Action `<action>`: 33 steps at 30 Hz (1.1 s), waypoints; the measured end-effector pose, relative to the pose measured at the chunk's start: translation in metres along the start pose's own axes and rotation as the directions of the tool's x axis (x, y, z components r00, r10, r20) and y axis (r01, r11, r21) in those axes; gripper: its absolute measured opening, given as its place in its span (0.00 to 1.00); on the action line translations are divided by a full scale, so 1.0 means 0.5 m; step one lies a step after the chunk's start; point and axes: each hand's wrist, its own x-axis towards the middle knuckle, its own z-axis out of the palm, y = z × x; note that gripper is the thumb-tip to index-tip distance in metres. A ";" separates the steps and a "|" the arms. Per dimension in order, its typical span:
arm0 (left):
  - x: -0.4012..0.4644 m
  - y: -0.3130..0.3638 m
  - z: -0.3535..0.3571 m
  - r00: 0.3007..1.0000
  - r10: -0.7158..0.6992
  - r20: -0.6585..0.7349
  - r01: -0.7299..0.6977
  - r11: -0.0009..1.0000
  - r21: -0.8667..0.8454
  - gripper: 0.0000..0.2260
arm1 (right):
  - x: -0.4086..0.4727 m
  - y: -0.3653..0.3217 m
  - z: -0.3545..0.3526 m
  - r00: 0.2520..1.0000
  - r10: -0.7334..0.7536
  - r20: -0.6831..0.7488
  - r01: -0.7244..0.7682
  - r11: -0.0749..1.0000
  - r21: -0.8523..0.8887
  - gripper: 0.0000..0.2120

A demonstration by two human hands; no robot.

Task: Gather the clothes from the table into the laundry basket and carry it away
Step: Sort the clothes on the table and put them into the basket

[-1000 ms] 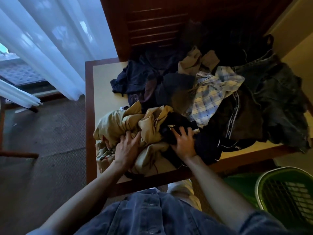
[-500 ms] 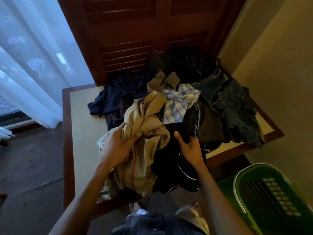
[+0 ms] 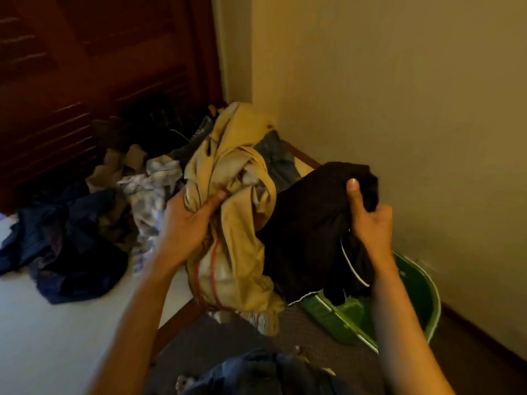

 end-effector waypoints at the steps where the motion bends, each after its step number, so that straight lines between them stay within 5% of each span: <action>1: 0.011 0.010 0.034 1.000 0.019 0.012 -0.019 1.000 0.005 0.19 | 0.020 0.000 -0.051 0.998 0.009 -0.063 -0.008 1.000 0.008 0.24; 7: 0.048 0.011 0.221 0.993 0.014 0.121 -0.011 0.999 -0.033 0.16 | 0.106 0.022 -0.295 0.942 0.043 -0.334 -0.034 0.999 0.032 0.18; 11: 0.069 0.008 0.321 0.976 0.028 0.217 -0.022 0.999 -0.030 0.18 | 0.141 0.070 -0.369 0.911 0.076 -0.406 -0.092 0.996 -0.020 0.26; 14: 0.083 0.016 0.396 0.959 0.030 0.283 -0.019 0.999 -0.043 0.19 | 0.156 0.123 -0.394 0.884 0.140 -0.447 -0.166 0.986 -0.020 0.29; 22: 0.125 0.022 0.569 0.876 0.019 0.481 0.003 0.999 -0.045 0.20 | 0.175 0.277 -0.429 0.832 0.269 -0.486 -0.398 0.899 -0.184 0.14; 26: 0.118 -0.005 0.634 0.802 0.037 0.597 -0.032 0.999 -0.018 0.21 | 0.162 0.314 -0.435 0.743 0.312 -0.592 -0.516 0.831 -0.209 0.11; 33: 0.085 -0.022 0.731 0.718 -0.033 0.695 -0.016 0.998 0.064 0.25 | 0.160 0.286 -0.429 0.797 0.288 -0.532 -0.431 0.887 -0.166 0.09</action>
